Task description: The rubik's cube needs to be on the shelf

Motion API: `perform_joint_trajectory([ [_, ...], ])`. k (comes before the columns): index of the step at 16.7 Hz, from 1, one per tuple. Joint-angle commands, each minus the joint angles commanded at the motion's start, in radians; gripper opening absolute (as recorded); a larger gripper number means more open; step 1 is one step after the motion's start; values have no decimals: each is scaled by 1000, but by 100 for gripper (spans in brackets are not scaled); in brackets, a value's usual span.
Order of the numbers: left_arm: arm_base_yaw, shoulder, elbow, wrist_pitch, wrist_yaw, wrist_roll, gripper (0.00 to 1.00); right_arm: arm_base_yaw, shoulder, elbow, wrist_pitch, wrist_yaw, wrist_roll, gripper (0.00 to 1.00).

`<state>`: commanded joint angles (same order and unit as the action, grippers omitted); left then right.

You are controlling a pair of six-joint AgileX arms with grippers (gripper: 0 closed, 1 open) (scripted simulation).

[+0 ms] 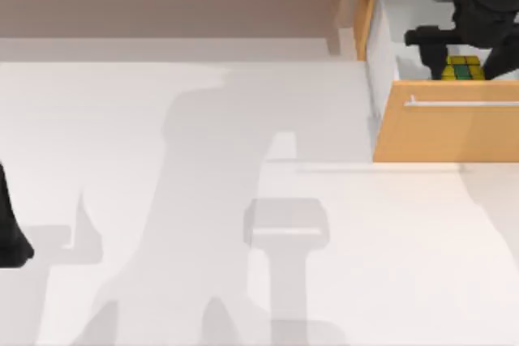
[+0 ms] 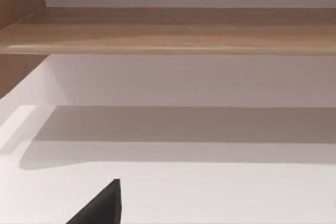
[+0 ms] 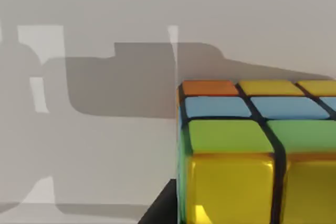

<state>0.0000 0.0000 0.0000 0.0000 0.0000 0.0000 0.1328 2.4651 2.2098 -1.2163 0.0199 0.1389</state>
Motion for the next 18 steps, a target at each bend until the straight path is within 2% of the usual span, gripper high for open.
perform_joint_trajectory([
  [9,0,0,0,0,0,0,100,3,-2,-1,-3,1,0,0],
  [18,0,0,0,0,0,0,100,3,-7,106,-126,7,-14,0],
])
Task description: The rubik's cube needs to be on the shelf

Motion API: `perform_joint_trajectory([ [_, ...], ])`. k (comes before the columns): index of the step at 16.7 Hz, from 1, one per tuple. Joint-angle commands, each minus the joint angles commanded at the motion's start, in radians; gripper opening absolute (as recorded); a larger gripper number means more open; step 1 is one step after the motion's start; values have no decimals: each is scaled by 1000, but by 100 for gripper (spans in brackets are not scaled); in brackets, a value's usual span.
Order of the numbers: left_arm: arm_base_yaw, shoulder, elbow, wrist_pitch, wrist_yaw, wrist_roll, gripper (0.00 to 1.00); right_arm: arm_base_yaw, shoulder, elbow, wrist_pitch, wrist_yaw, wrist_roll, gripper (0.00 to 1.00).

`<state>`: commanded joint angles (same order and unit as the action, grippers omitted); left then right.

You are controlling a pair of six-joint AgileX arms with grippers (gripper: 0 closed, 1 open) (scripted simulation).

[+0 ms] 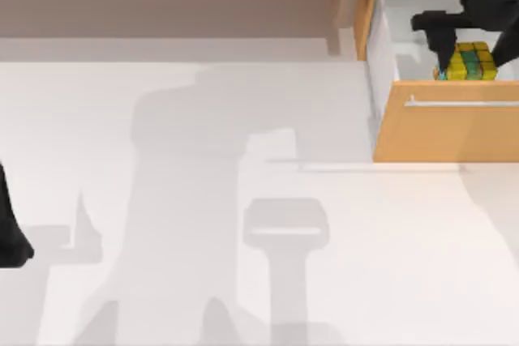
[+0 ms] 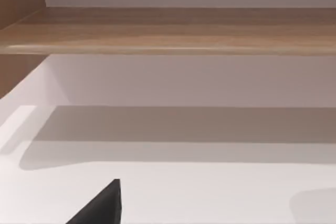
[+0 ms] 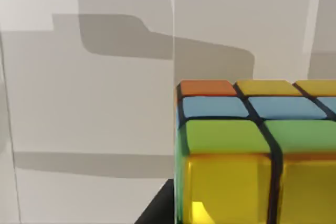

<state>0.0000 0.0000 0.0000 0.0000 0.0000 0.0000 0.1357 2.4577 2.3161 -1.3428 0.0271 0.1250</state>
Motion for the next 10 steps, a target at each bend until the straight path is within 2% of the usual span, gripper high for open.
perform_joint_trajectory([
  [10,0,0,0,0,0,0,100,5,-30,-21,3,10,10,0],
])
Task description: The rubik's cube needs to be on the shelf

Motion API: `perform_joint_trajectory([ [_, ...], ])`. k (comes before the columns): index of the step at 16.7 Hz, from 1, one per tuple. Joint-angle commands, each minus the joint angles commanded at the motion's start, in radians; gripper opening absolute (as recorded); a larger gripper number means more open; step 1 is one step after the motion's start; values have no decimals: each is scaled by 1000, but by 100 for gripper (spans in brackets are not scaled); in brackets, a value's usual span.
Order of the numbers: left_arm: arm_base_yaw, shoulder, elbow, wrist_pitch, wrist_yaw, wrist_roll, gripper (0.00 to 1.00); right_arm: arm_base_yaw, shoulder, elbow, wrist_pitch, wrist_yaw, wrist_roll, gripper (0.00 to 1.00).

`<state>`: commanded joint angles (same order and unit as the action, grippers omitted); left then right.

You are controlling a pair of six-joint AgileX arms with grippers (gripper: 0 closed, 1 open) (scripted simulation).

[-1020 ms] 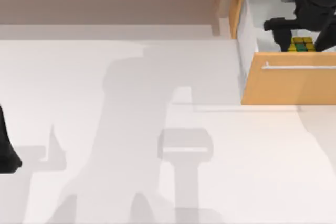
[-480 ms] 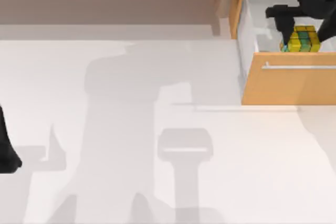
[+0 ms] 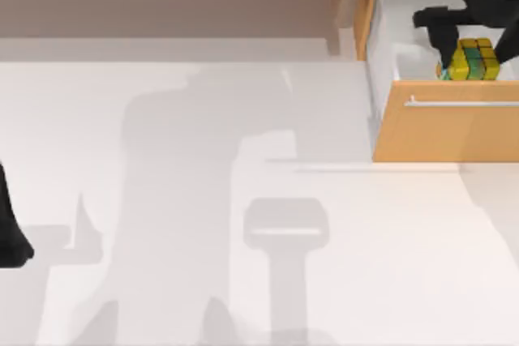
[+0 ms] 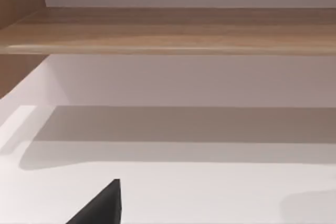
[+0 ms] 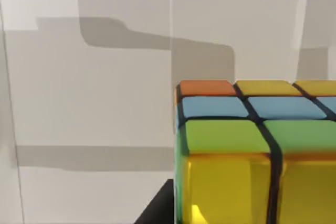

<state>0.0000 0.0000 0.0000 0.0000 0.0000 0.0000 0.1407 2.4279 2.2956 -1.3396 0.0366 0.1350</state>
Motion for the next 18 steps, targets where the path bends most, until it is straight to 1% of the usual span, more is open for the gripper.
perform_joint_trajectory([
  [4,0,0,0,0,0,0,100,45,-138,-97,57,53,-15,0],
  [9,0,0,0,0,0,0,100,203,-319,-256,260,132,-35,0],
  [13,0,0,0,0,0,0,100,366,-391,-402,521,205,-52,0],
  [18,0,0,0,0,0,0,100,524,-380,-555,965,331,-82,0],
])
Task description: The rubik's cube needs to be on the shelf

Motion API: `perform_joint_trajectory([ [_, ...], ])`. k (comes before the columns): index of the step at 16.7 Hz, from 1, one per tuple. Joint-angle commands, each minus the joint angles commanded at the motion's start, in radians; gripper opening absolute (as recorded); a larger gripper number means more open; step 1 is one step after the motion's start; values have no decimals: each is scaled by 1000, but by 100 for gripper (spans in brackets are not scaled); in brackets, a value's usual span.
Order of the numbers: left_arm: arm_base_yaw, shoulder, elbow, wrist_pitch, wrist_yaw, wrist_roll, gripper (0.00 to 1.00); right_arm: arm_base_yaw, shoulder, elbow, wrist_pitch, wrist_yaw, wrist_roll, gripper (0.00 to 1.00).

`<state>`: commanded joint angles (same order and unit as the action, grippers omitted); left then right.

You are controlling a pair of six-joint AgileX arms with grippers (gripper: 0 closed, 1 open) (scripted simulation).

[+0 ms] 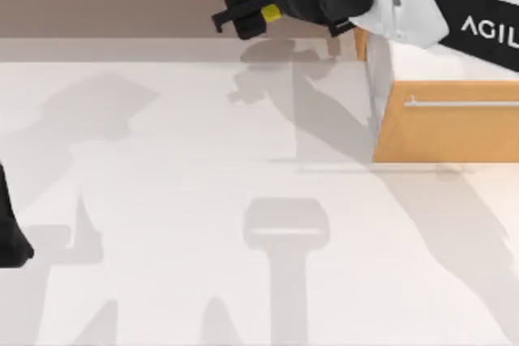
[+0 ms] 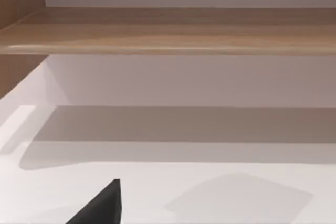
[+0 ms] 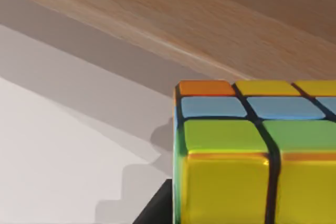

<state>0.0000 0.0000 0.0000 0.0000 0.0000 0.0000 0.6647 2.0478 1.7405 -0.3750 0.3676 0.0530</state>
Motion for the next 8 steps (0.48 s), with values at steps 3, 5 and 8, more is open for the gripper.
perform_joint_trajectory([
  [3,0,0,0,0,0,0,100,61,45,-66,300,94,-24,0],
  [5,0,0,0,0,0,0,100,92,84,-100,500,161,-43,0],
  [8,0,0,0,0,0,0,100,125,150,-140,784,262,-73,0],
])
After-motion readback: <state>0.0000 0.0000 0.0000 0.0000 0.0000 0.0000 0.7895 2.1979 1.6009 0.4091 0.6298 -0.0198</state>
